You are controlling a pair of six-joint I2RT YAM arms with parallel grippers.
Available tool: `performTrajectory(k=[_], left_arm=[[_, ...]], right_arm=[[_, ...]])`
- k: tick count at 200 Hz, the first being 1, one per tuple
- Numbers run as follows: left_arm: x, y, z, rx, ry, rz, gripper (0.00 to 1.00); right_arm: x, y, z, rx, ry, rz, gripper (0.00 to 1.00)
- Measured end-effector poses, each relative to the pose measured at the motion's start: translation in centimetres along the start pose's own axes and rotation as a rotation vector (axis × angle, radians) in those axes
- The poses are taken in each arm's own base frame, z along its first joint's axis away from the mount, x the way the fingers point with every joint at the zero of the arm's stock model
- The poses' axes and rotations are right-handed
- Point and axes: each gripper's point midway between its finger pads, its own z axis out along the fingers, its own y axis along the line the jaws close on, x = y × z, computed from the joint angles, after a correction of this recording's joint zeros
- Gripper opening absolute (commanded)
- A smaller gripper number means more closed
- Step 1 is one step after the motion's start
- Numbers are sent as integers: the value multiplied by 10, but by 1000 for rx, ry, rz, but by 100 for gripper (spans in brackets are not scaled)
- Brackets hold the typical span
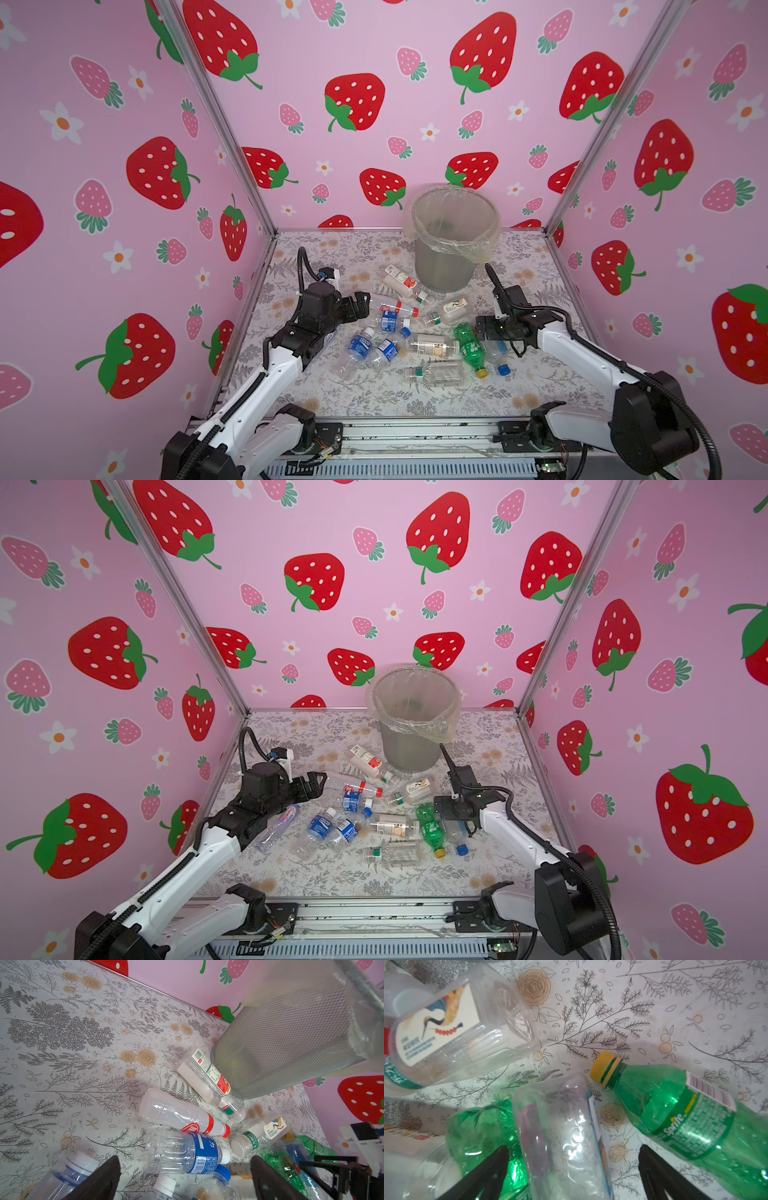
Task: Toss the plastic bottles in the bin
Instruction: 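Lower the right gripper onto the crumpled clear bottle and close it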
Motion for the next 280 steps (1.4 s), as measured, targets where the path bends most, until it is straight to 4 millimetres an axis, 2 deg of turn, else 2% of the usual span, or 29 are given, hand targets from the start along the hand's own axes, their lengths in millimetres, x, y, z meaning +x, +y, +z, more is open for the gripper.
performTrajectory(k=[27, 77, 119, 141, 158, 174, 218, 280], left_arm=[[2, 1, 0, -2, 6, -1, 99], [6, 2, 0, -4, 24, -2, 99], [8, 3, 1, -6, 29, -2, 99], [12, 5, 2, -10, 37, -3, 99], [11, 5, 1, -10, 36, -3, 99], [12, 5, 2, -11, 37, -4, 99], [12, 5, 2, -11, 38, -4, 99], [13, 6, 3, -15, 43, -4, 99]], right_arm=[[0, 0, 0, -1, -4, 22, 100], [11, -3, 6, 10, 18, 45, 96], [20, -3, 12, 10, 27, 56, 86], [24, -3, 15, 8, 34, 56, 85], [24, -2, 18, 6, 34, 52, 79], [24, -1, 19, 2, 30, 52, 78], [22, 1, 20, -10, 17, 49, 61], [17, 4, 15, -28, -5, 47, 56]])
